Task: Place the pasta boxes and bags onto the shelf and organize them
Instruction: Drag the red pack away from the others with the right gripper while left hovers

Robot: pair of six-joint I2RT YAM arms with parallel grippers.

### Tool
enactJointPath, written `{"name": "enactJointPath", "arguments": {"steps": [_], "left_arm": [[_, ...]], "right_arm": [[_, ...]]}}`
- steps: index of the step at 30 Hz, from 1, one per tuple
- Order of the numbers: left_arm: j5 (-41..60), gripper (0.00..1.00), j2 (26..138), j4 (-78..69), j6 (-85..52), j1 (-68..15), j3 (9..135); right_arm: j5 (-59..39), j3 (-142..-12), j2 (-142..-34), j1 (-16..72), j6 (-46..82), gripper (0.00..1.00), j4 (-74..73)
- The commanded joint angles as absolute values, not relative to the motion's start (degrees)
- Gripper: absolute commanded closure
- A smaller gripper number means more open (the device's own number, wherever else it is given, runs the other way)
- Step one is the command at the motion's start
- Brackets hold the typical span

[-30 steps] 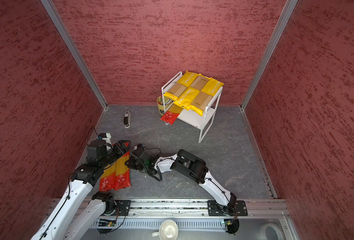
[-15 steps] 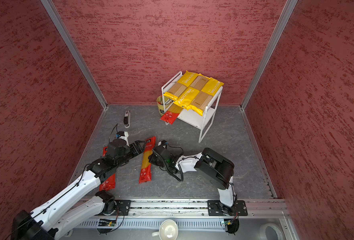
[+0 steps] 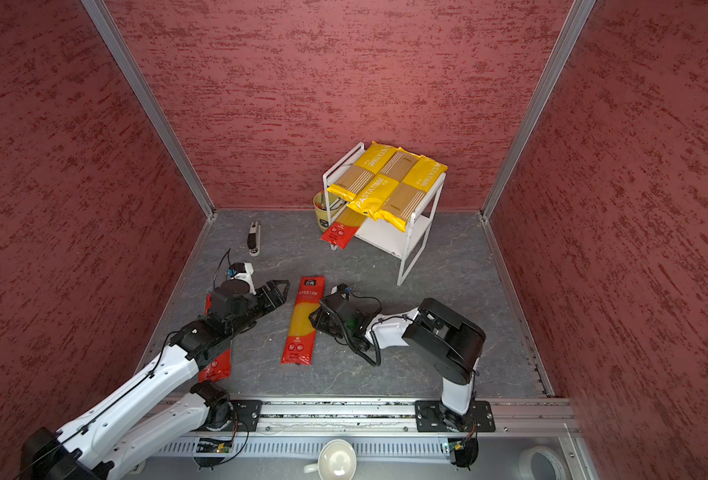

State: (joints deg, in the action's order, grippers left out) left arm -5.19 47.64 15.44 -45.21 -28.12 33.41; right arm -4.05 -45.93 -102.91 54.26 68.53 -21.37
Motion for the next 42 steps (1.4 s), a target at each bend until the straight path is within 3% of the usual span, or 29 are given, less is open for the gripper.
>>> {"name": "enactJointPath", "arguments": {"steps": [1, 5, 8, 15, 29, 32, 38, 42], "left_arm": [[-3.07, 0.2, 47.5, 15.12, -45.35, -26.85, 33.07], [-1.62, 0.2, 48.51, 14.83, -44.99, -26.55, 33.57], [0.64, 0.2, 48.01, 15.72, -44.7, -25.7, 33.19], [7.35, 0.2, 43.85, 18.08, -45.73, -19.89, 30.14], [10.71, 0.2, 34.58, 26.02, -46.48, -13.62, 25.11], [10.73, 0.2, 34.34, 26.04, -46.88, -13.62, 25.38], [10.48, 0.2, 32.64, 27.59, -47.44, -13.36, 26.36], [10.53, 0.2, 31.26, 29.84, -48.12, -12.47, 28.34]], "right_arm": [[-5.94, -45.22, -100.18, 53.47, 66.15, 0.54, -21.85], [-9.41, -45.34, -100.17, 52.07, 64.13, 0.41, -20.93], [-12.3, -45.01, -100.83, 50.71, 63.86, 0.37, -22.41], [-14.66, -45.03, -104.73, 50.69, 67.35, 0.38, -27.87], [-10.25, -50.74, -112.03, 53.15, 71.42, 0.4, -30.04], [-9.26, -51.85, -113.8, 53.73, 72.52, 0.45, -31.53], [-7.88, -51.45, -114.61, 54.53, 75.01, 0.76, -36.47], [-6.16, -49.91, -112.84, 55.02, 76.93, 0.9, -40.92]]}}
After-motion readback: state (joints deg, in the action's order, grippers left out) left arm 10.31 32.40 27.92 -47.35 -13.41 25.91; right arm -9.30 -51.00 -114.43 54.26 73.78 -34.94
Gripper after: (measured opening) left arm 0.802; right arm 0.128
